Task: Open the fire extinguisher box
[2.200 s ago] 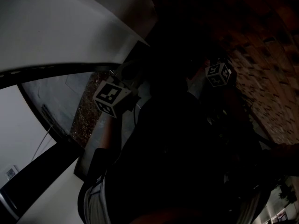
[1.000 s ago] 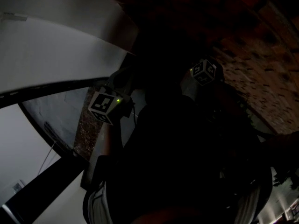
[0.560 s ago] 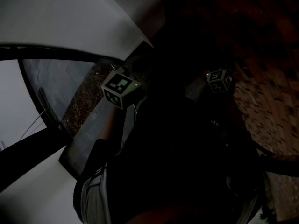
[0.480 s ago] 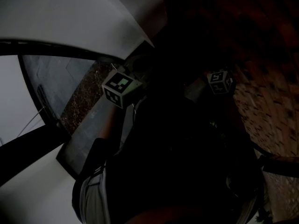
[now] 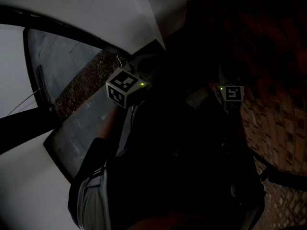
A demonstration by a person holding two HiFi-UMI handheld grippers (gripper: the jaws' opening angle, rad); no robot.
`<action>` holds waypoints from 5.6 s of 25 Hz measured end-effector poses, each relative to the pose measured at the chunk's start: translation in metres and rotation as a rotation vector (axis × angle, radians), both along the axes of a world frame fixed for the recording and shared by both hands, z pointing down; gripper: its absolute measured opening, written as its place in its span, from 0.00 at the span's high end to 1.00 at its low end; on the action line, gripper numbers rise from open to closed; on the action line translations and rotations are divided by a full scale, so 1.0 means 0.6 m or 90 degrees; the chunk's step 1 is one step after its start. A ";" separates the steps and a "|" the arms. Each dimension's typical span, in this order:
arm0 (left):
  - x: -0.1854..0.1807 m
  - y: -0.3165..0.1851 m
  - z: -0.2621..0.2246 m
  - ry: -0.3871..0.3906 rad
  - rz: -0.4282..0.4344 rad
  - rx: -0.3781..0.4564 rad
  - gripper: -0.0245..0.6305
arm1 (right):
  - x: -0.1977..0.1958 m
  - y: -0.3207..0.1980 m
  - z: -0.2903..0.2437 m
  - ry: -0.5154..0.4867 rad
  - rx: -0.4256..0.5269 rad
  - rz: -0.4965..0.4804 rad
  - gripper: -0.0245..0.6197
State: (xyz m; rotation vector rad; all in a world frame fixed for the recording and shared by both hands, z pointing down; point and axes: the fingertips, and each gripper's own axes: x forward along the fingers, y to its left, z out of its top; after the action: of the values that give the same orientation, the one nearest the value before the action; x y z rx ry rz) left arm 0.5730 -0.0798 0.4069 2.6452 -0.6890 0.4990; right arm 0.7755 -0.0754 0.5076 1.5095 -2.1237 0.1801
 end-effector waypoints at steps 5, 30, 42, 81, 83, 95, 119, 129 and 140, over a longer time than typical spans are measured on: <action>-0.012 0.019 0.006 -0.011 -0.025 -0.009 0.96 | -0.064 -0.012 -0.040 -0.062 0.042 -0.074 0.96; -0.423 0.067 -0.019 0.055 -0.292 0.030 0.96 | -0.534 -0.016 -0.196 -0.180 0.068 -0.372 0.96; -0.854 0.169 -0.011 0.093 -0.510 0.045 0.96 | -0.937 0.020 -0.228 -0.187 0.063 -0.538 0.96; -1.188 0.227 -0.122 -0.056 -0.986 0.092 0.96 | -1.438 0.049 -0.230 -0.394 -0.255 -1.157 0.96; -1.202 0.229 -0.115 -0.052 -0.982 0.102 0.96 | -1.451 0.055 -0.225 -0.378 -0.238 -1.168 0.96; -1.437 0.368 -0.081 0.051 -1.020 0.150 0.96 | -1.661 0.181 -0.224 -0.276 -0.198 -1.210 0.96; -1.739 0.453 -0.064 0.112 -0.968 0.166 0.96 | -1.966 0.343 -0.237 -0.280 -0.261 -1.182 0.96; -1.833 0.270 -0.058 0.057 -0.905 0.113 0.96 | -2.055 0.150 -0.210 -0.340 -0.277 -1.080 0.96; -1.925 -0.046 -0.069 0.044 -0.825 0.081 0.96 | -2.146 -0.146 -0.190 -0.385 -0.302 -1.005 0.96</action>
State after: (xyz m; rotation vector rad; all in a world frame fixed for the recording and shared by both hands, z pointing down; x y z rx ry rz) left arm -0.5821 -0.1073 0.3656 1.7136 -2.1303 -0.0366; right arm -0.5121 -0.1629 0.3934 -0.7564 -2.7526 0.5037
